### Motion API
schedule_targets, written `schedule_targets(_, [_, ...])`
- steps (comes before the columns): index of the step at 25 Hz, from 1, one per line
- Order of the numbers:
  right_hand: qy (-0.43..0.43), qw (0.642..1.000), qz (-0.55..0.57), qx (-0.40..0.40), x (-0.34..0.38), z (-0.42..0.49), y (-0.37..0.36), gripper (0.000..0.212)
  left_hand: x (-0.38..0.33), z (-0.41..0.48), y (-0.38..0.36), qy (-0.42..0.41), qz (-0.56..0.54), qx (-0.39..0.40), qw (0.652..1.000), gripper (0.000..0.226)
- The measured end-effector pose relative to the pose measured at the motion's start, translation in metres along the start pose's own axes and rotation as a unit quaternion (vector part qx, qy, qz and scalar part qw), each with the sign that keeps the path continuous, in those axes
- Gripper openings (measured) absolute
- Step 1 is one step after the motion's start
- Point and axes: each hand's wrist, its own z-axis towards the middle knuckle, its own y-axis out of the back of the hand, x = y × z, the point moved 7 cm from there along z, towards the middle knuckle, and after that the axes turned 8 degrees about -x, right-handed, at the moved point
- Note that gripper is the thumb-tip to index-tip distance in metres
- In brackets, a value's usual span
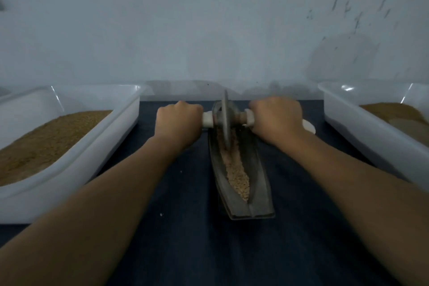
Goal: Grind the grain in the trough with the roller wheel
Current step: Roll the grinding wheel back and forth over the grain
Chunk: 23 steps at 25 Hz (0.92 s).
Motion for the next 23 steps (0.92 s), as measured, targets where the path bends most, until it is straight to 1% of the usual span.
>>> schedule_targets(1, [0.008, 1.0, -0.009, 0.012, 0.004, 0.014, -0.001, 0.013, 0.004, 0.003, -0.007, 0.028, -0.019, 0.03, 0.999, 0.009])
schedule_targets(2, [0.017, 0.999, -0.015, 0.022, 0.006, 0.019, 0.0, 0.013, 0.006, 0.001, -0.009, 0.039, -0.032, 0.037, 0.998, 0.012])
schedule_targets(3, [0.032, 0.999, -0.017, 0.023, 0.005, 0.013, 0.002, 0.011, 0.005, -0.008, -0.004, 0.029, -0.02, 0.017, 0.999, 0.014])
schedule_targets(4, [0.039, 0.999, -0.013, 0.013, 0.001, 0.0, 0.005, 0.011, 0.002, -0.02, 0.004, 0.004, -0.007, -0.028, 1.0, 0.019])
schedule_targets(5, [0.049, 0.999, -0.015, -0.007, -0.004, -0.019, 0.008, 0.021, -0.002, -0.034, 0.013, -0.027, 0.002, -0.076, 0.997, 0.028])
schedule_targets(6, [0.06, 0.997, -0.017, -0.047, -0.007, -0.042, 0.016, 0.031, -0.006, -0.049, 0.026, -0.065, 0.006, -0.109, 0.992, 0.038])
schedule_targets(8, [0.095, 0.987, -0.007, -0.132, -0.009, -0.07, 0.035, 0.041, -0.005, -0.063, 0.044, -0.112, -0.015, -0.154, 0.982, 0.047])
schedule_targets(9, [0.099, 0.984, -0.004, -0.146, -0.011, -0.069, 0.036, 0.044, -0.004, -0.06, 0.043, -0.118, -0.019, -0.144, 0.982, 0.047])
schedule_targets(10, [0.094, 0.985, -0.006, -0.145, -0.009, -0.063, 0.033, 0.047, -0.005, -0.056, 0.037, -0.111, -0.008, -0.114, 0.987, 0.043])
schedule_targets(11, [0.078, 0.989, -0.017, -0.126, -0.008, -0.053, 0.026, 0.045, -0.005, -0.05, 0.027, -0.09, 0.012, -0.082, 0.992, 0.035])
schedule_targets(12, [0.062, 0.993, -0.025, -0.098, -0.006, -0.036, 0.015, 0.038, -0.005, -0.034, 0.017, -0.061, 0.013, -0.059, 0.996, 0.023])
schedule_targets(13, [0.04, 0.997, -0.011, -0.07, -0.003, -0.017, 0.005, 0.026, -0.002, -0.016, 0.01, -0.026, 0.007, -0.027, 0.999, 0.011])
schedule_targets(14, [0.013, 0.999, -0.002, -0.032, -0.001, 0.0, -0.003, 0.016, 0.0, 0.001, 0.004, -0.001, -0.002, 0.019, 1.0, 0.008])
schedule_targets(15, [0.001, 1.0, 0.008, -0.002, -0.001, 0.014, -0.007, 0.016, 0.001, 0.015, -0.003, 0.007, -0.013, 0.057, 0.998, 0.012])
schedule_targets(16, [0.004, 1.0, 0.019, 0.02, -0.001, 0.017, -0.009, 0.017, -0.001, 0.019, -0.004, 0.007, -0.02, 0.078, 0.997, 0.014])
schedule_targets(17, [0.011, 0.999, 0.031, 0.024, -0.003, 0.012, -0.008, 0.017, -0.003, 0.015, 0.001, -0.003, -0.017, 0.072, 0.997, 0.014])
schedule_targets(18, [0.021, 0.999, 0.033, 0.011, -0.006, -0.002, -0.004, 0.02, -0.003, 0.004, 0.008, -0.02, -0.005, 0.031, 0.999, 0.012])
schedule_targets(19, [0.034, 0.999, 0.015, -0.025, -0.009, -0.018, 0.001, 0.027, -0.003, -0.011, 0.015, -0.043, 0.008, -0.025, 0.999, 0.01])
schedule_targets(20, [0.047, 0.996, -0.006, -0.07, -0.011, -0.039, 0.008, 0.031, -0.005, -0.03, 0.023, -0.072, 0.008, -0.075, 0.995, 0.019])
schedule_targets(21, [0.063, 0.993, -0.016, -0.098, -0.01, -0.057, 0.015, 0.034, -0.008, -0.047, 0.032, -0.108, 0.003, -0.109, 0.988, 0.035])
schedule_targets(22, [0.068, 0.992, -0.012, -0.109, -0.012, -0.068, 0.018, 0.036, -0.008, -0.055, 0.04, -0.133, 0.001, -0.142, 0.981, 0.047])
schedule_targets(23, [0.059, 0.994, -0.007, -0.095, -0.016, -0.072, 0.015, 0.039, -0.009, -0.052, 0.042, -0.137, 0.0, -0.151, 0.979, 0.051])
